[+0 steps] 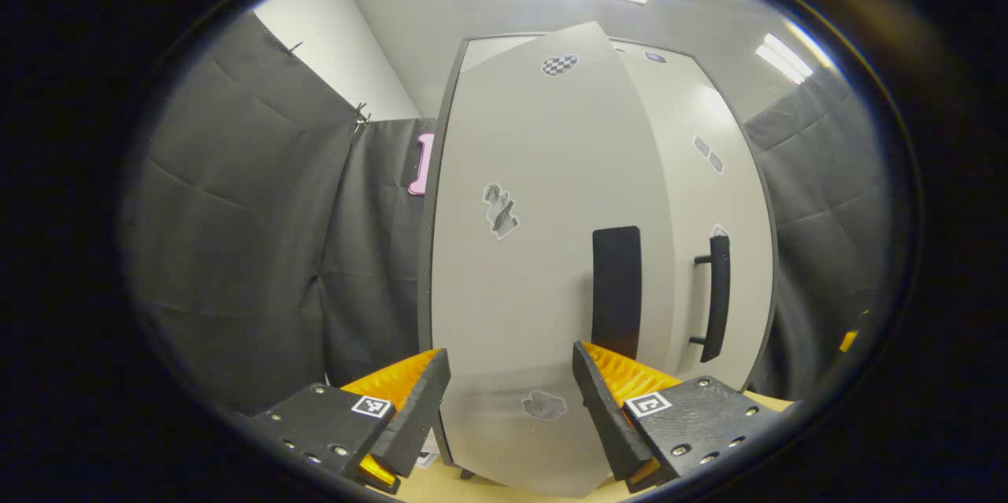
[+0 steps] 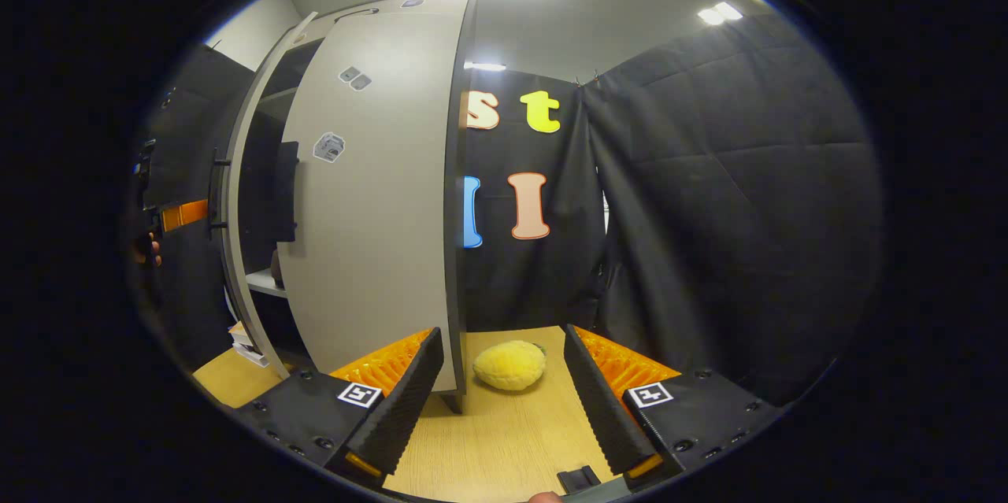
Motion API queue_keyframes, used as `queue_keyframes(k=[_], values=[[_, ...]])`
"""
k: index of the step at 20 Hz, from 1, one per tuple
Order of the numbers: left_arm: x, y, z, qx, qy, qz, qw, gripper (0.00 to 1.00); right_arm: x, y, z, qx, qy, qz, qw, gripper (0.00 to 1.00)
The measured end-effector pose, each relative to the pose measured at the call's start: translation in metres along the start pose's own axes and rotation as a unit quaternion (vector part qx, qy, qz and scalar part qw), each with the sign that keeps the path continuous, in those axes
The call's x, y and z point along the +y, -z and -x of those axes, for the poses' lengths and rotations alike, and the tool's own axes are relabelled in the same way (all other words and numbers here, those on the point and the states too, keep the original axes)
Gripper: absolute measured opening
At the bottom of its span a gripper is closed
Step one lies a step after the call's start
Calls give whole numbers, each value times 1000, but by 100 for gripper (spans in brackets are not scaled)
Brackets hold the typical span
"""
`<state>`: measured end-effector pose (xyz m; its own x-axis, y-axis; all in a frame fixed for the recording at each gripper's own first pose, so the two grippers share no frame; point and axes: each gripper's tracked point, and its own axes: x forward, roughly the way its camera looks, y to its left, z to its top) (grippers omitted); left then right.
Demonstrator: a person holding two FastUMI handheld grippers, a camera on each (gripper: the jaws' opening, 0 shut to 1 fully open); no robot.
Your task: Grab one shoe with the right hand and put it into the shoe cabinet, grab the other shoe with the left hand and put it into the shoe cabinet; then close the right door with the right hand and the left door with the left hand.
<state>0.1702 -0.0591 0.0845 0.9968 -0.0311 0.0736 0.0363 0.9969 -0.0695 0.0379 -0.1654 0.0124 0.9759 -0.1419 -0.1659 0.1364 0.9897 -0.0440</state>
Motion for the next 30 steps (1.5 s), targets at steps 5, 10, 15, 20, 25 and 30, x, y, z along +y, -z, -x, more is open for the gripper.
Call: queue_keyframes(k=[5, 10, 15, 20, 25, 30], values=[[8, 5, 11, 16, -13, -18, 1000, 96, 7, -20, 0, -19, -16, -3, 1000, 97], [54, 4, 54, 23, -37, -43, 998, 96, 11, -33, -2, -33, -20, -7, 999, 98], [101, 10, 95, 38, -66, -54, 996, 96, 12, -46, 9, -46, -17, -1, 999, 98], [132, 21, 131, 53, -73, -61, 994, 96, 16, -61, 24, -61, -16, -4, 998, 98], [157, 38, 167, 73, -81, -63, 992, 96, 22, -60, 42, -69, -19, -1, 997, 98], [173, 42, 194, 77, -85, -61, 992, 96, 17, -61, 57, -74, -9, 8, 997, 96]])
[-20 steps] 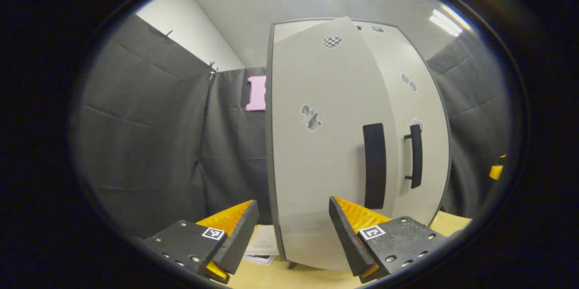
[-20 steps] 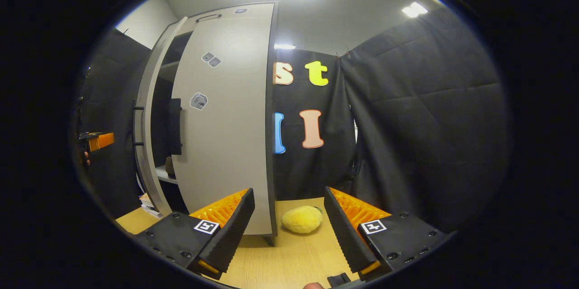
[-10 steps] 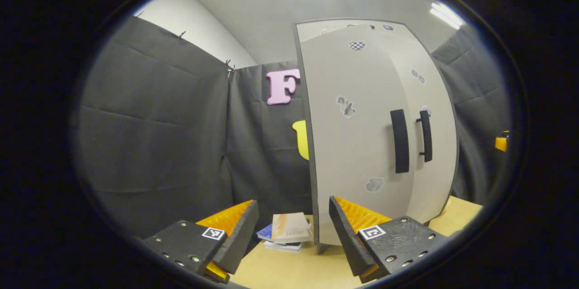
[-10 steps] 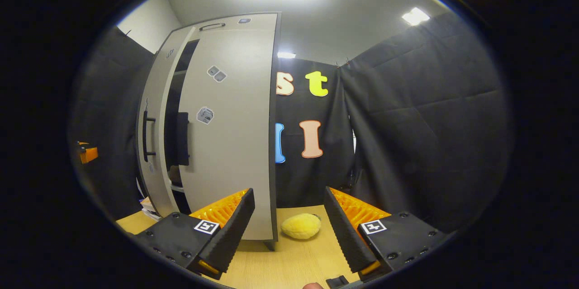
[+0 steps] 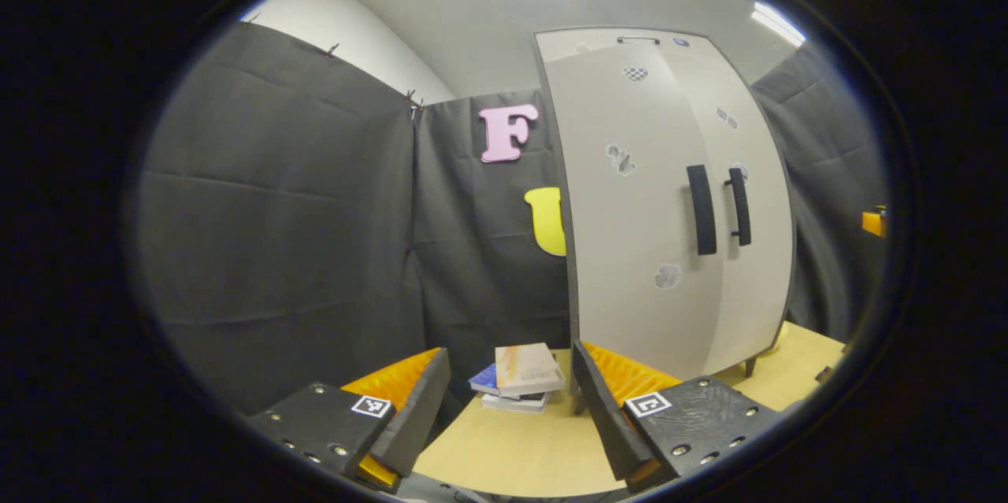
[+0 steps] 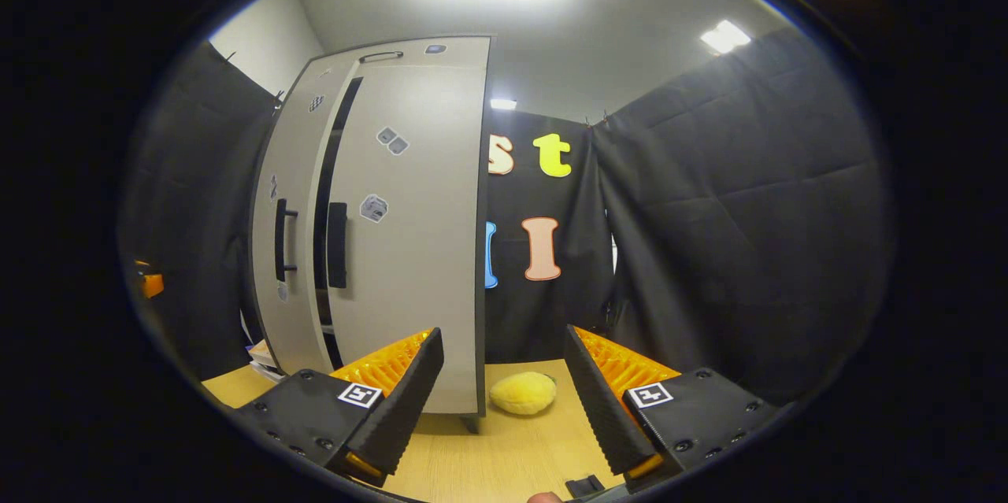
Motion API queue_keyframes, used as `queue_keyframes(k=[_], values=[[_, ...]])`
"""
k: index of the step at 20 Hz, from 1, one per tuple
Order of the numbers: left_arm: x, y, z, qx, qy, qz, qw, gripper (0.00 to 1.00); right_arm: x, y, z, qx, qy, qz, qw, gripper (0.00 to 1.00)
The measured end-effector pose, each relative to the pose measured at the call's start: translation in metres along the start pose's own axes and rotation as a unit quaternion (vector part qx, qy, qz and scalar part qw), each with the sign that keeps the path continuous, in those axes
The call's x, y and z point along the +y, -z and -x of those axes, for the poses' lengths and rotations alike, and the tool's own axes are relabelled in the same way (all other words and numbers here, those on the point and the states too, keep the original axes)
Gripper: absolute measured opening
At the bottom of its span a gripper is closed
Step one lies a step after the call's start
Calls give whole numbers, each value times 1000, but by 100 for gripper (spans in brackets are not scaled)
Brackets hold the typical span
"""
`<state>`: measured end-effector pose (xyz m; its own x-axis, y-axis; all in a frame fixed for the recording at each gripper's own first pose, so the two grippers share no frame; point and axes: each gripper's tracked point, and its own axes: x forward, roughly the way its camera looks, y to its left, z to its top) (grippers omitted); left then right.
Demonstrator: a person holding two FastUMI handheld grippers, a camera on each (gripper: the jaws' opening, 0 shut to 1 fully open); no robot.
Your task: Grab one shoe with the right hand and put it into the shoe cabinet, grab the other shoe with the left hand and put it into the shoe cabinet; then close the right door with the right hand and the left door with the left hand.
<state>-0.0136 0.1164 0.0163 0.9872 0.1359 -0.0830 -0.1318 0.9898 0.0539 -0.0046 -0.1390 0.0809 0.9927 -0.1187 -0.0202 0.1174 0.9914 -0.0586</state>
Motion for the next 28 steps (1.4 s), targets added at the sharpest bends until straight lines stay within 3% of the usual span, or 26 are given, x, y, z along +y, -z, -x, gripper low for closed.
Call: queue_keyframes(k=[4, 5, 6, 7, 9, 11, 12, 13, 14, 17, 18, 19, 20, 21, 27, 28], values=[[10, -3, 10, -8, -4, -3, 1000, 96, -1, -5, 6, -4, 0, -4, 1000, 96], [12, -3, 11, -8, -5, -2, 1000, 91, -2, -6, 8, -7, 1, -2, 1000, 97], [13, -2, 11, -8, -7, -1, 1000, 96, -3, -7, 9, -9, 2, 1, 1000, 98], [14, -2, 12, -7, -8, -1, 1000, 91, -3, -8, 10, -11, 3, 4, 1000, 98], [17, 0, 14, -6, -11, 0, 1000, 96, -5, -10, 12, -12, 3, 7, 1000, 97], [20, 2, 16, -4, -13, 1, 1000, 91, -5, -13, 12, -13, 1, 9, 1000, 98], [22, 2, 16, -3, -15, 2, 1000, 96, -5, -14, 11, -15, 1, 10, 1000, 98], [23, 2, 17, -3, -16, 2, 1000, 91, -5, -15, 11, -16, 0, 12, 1000, 98], [24, 2, 17, -4, -17, 2, 1000, 96, -4, -17, 11, -17, -1, 13, 1000, 97], [26, 0, 16, -4, -20, 0, 1000, 96, -5, -19, 9, -21, -1, 23, 1000, 98], [26, 0, 16, -4, -20, 0, 1000, 91, -5, -20, 7, -22, -2, 26, 999, 96], [26, -1, 16, -4, -20, 0, 1000, 96, -6, -21, 8, -22, -2, 27, 999, 96], [25, -2, 16, -4, -20, -1, 1000, 91, -6, -21, 7, -22, -2, 28, 999, 97], [25, -2, 15, -5, -20, -2, 1000, 96, -6, -20, 6, -21, -3, 27, 999, 96], [17, -4, 11, -5, -16, -4, 1000, 96, -11, -24, 2, -25, -1, 26, 999, 96], [15, -5, 9, -7, -13, -4, 1000, 91, -11, -24, 0, -26, -1, 25, 999, 96]])
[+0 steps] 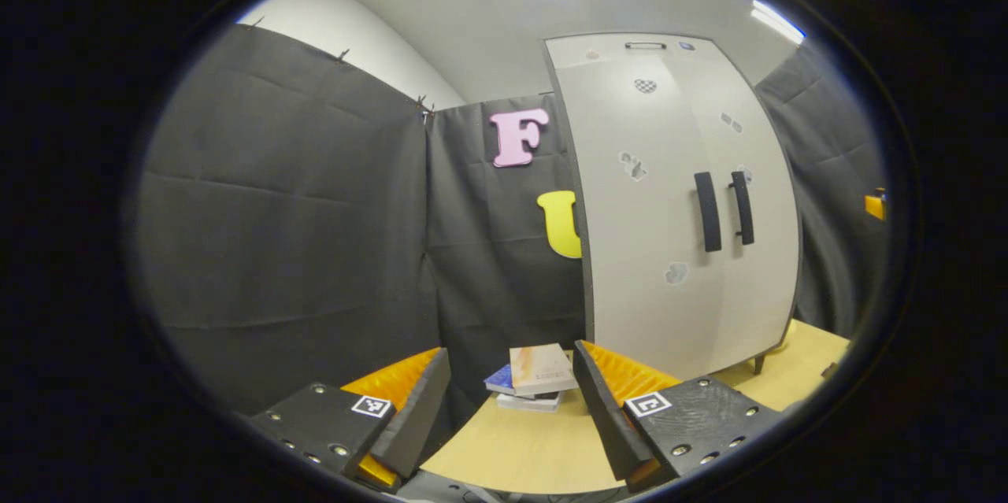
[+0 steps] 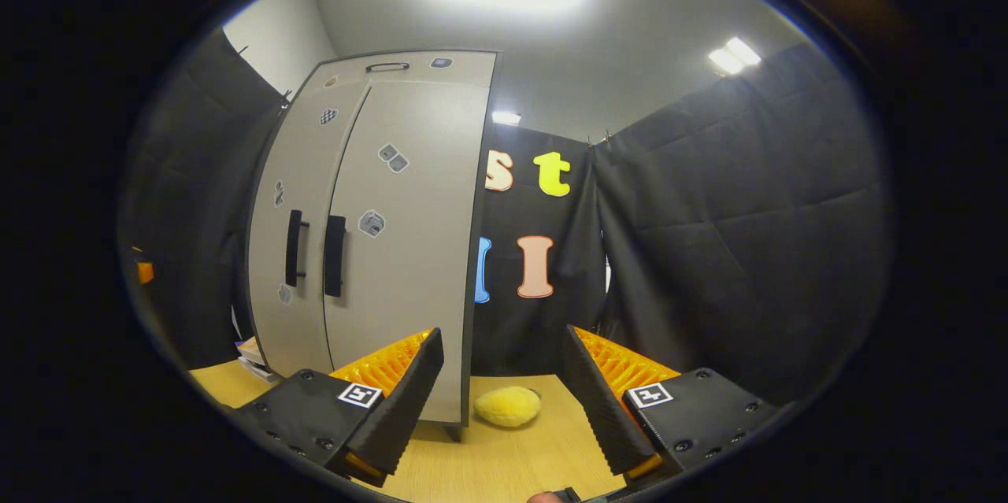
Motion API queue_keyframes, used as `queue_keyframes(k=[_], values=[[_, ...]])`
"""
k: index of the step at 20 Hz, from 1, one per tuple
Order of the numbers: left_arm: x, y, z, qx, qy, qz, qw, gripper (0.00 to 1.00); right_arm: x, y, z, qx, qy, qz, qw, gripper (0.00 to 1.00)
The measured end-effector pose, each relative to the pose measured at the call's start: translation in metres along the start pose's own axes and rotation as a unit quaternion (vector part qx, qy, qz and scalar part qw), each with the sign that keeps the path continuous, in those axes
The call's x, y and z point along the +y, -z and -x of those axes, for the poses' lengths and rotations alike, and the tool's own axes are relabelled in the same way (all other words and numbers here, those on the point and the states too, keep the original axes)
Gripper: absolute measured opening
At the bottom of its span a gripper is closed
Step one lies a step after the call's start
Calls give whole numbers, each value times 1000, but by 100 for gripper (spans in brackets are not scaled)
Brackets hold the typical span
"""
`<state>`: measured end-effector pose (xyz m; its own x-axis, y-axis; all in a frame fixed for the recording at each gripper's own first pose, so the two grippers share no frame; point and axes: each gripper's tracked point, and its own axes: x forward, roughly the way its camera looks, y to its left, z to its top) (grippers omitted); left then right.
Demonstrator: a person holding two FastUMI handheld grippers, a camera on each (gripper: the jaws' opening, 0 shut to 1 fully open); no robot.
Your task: Grab one shoe with the right hand and put it into the shoe cabinet, grab the other shoe with the left hand and put it into the shoe cabinet; then close the right door with the right hand and the left door with the left hand.
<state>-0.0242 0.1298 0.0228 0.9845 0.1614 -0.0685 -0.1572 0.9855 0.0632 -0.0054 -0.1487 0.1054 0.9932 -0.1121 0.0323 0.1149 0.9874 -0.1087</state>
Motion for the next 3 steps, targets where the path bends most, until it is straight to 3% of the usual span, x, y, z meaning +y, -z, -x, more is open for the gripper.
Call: queue_keyframes(k=[1, 3], values=[[-2, -1, -1, 0, 2, 0, 1000, 96, 0, 0, 0, 0, 0, -1, 1000, 96], [-3, 0, -3, -1, 2, 0, 1000, 96, -1, 1, -2, 1, 0, -1, 1000, 96]])
